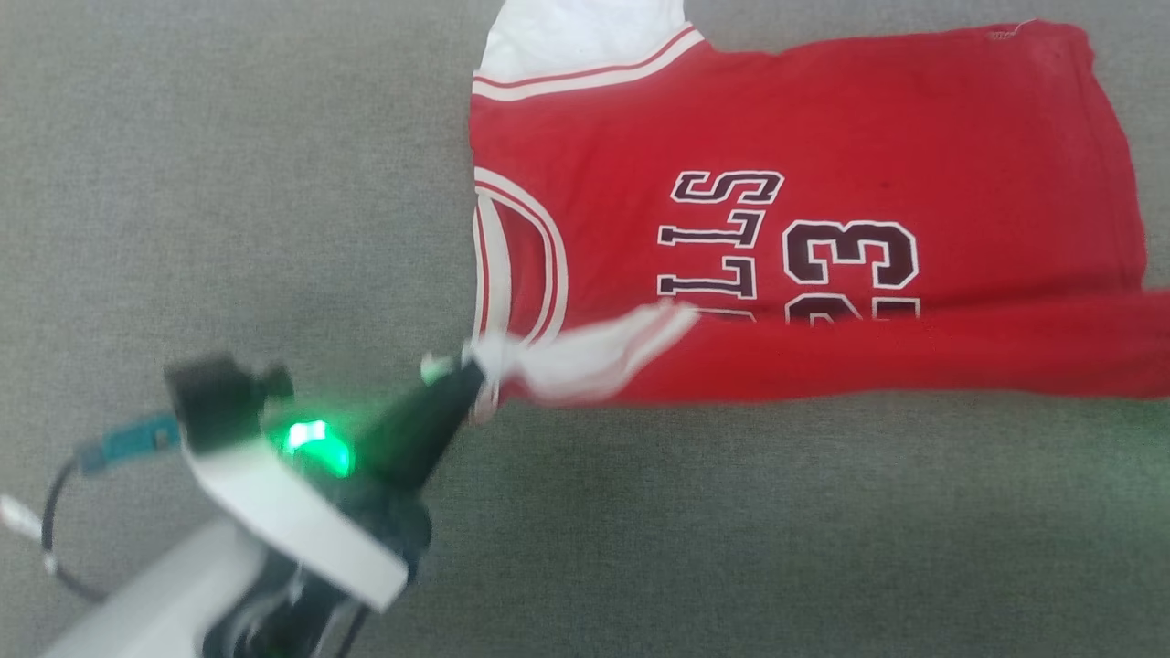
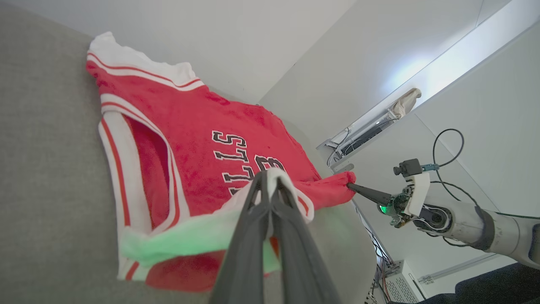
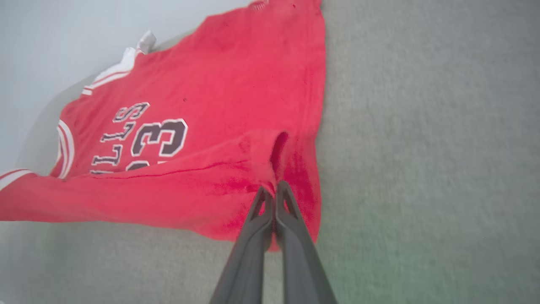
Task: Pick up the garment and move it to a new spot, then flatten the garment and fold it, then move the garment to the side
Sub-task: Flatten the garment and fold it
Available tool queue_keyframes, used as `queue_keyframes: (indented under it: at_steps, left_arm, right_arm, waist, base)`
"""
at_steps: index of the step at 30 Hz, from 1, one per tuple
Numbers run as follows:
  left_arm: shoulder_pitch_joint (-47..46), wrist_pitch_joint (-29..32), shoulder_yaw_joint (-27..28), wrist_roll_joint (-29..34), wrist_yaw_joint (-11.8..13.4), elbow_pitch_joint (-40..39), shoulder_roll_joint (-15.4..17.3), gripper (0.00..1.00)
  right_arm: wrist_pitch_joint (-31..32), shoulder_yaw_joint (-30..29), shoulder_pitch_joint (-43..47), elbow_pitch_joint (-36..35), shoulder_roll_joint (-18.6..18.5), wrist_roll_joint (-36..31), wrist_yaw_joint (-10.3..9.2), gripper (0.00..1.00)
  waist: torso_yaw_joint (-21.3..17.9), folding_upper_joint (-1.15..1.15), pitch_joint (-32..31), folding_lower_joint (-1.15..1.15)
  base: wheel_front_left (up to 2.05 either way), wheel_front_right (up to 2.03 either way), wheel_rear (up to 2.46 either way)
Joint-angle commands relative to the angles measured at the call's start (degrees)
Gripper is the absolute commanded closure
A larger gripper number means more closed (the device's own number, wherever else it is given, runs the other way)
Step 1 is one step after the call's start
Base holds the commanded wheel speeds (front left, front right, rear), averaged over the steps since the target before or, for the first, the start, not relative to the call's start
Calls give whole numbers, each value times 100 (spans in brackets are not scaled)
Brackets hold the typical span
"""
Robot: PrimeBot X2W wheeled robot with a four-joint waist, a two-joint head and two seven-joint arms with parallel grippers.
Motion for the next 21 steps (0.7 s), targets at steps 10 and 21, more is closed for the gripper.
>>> queue_keyframes:
  at_steps: [10, 21]
  left_arm:
    - [-1813, 75, -217, -164, -8, 1753, -650, 100]
    - [-2343, 42, -934, -26, -5, 3181, -848, 83]
  right_arm:
    - [953, -46, -1607, 1258, 1083, -338, 0, 100]
    - [956, 248, -2132, 2122, 1823, -1047, 0, 100]
  waist:
    - [-37, 0, 506, 0]
    - [-132, 0, 645, 0]
  base:
    - [0, 0, 0]
    - [0, 0, 0]
